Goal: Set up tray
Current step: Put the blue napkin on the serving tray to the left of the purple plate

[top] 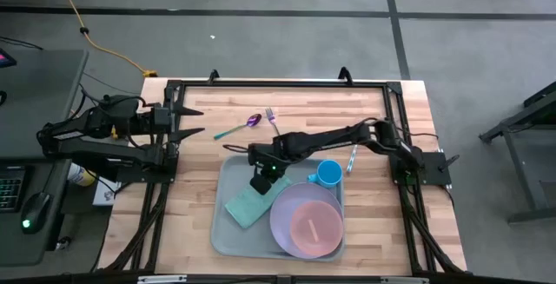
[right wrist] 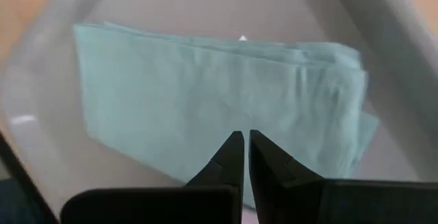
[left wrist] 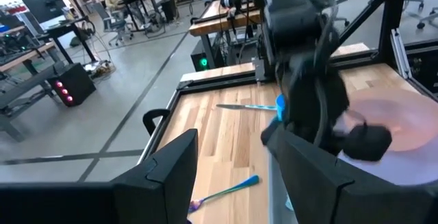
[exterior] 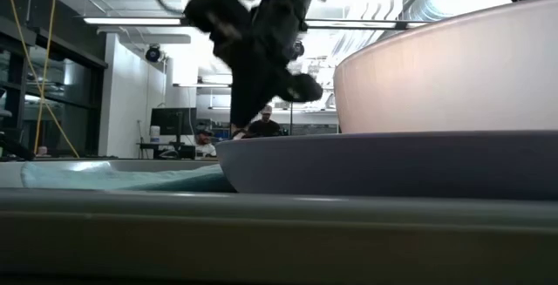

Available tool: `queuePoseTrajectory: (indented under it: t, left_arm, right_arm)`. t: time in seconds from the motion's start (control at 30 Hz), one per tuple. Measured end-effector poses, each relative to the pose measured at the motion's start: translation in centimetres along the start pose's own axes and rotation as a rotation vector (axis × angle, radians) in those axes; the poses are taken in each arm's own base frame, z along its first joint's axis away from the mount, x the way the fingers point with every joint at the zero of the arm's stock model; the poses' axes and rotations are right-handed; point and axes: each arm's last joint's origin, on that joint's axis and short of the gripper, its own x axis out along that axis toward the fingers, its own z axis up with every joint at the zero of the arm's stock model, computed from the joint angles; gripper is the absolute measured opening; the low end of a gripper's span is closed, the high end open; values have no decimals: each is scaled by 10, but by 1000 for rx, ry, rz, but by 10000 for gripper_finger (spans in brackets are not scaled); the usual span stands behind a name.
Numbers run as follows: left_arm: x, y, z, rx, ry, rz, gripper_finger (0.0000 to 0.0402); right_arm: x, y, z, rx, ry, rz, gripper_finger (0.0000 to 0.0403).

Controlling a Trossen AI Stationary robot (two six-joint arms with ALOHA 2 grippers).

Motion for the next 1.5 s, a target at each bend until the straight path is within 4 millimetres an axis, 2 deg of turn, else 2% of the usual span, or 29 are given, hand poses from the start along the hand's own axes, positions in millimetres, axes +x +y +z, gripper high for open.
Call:
queuePoseTrajectory:
  t: [0.17, 0.67, 1.0, 1.2, 1.5]
  left_arm:
    - [0, 0, 0, -4, -1, 0, 227]
    - [0, 0, -1, -3, 6, -2, 227]
    - [0, 0, -1, -3, 5, -5, 227]
    - [0, 0, -1, -3, 6, -5, 227]
    - [0, 0, -1, 17, 13, -6, 227]
  right_arm:
    - [18, -11, 4, 0, 43, -27, 0]
    - [15, -39, 23, 10, 46, -86, 0]
    - [47, -36, 14, 3, 119, -65, 0]
    - [59, -35, 14, -11, 136, -22, 0]
    - [63, -27, 22, -247, 84, 119, 0]
